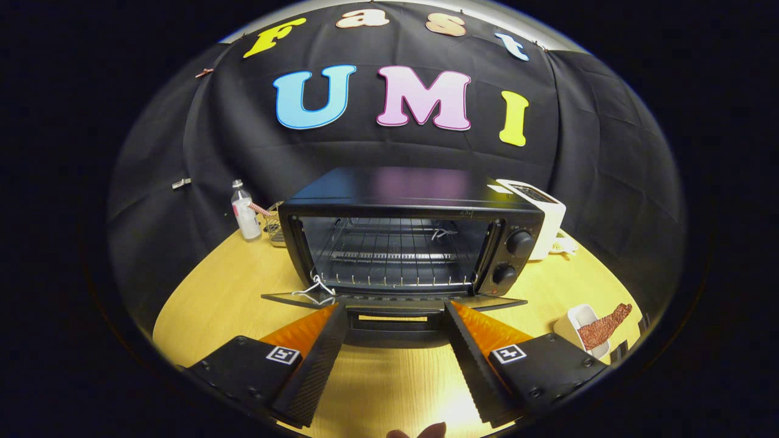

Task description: Open the toaster oven, put the food inside, and close the toaster oven door.

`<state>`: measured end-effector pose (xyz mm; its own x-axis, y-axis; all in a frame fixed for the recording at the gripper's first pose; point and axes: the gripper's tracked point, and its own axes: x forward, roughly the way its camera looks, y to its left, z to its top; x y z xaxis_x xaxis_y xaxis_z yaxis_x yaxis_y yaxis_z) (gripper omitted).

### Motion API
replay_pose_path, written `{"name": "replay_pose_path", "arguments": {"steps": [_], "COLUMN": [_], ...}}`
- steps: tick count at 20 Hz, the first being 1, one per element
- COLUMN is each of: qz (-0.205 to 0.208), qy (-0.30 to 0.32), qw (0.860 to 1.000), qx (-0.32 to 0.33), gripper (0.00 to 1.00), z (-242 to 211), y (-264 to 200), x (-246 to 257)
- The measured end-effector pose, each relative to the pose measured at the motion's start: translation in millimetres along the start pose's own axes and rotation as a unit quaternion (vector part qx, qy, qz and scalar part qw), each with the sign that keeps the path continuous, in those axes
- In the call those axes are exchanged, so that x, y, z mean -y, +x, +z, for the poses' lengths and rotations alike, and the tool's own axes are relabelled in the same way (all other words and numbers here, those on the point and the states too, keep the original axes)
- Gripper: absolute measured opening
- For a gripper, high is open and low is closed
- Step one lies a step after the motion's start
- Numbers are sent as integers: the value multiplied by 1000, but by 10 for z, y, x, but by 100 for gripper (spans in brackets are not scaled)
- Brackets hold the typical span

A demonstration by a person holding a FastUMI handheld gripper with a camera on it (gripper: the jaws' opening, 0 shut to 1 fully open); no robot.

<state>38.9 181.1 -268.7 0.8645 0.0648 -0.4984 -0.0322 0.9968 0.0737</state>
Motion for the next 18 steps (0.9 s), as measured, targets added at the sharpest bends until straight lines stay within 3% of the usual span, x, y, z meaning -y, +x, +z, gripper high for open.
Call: {"name": "replay_pose_path", "arguments": {"steps": [8,13,18], "qz": [2,14,55], "qy": [4,6,13], "qw": [995,992,994], "qx": [-99,-125,-94], "gripper": [98,98,98], "z": [-748,-851,-616], "y": [6,-43,-376], "x": [95,262,335]}}
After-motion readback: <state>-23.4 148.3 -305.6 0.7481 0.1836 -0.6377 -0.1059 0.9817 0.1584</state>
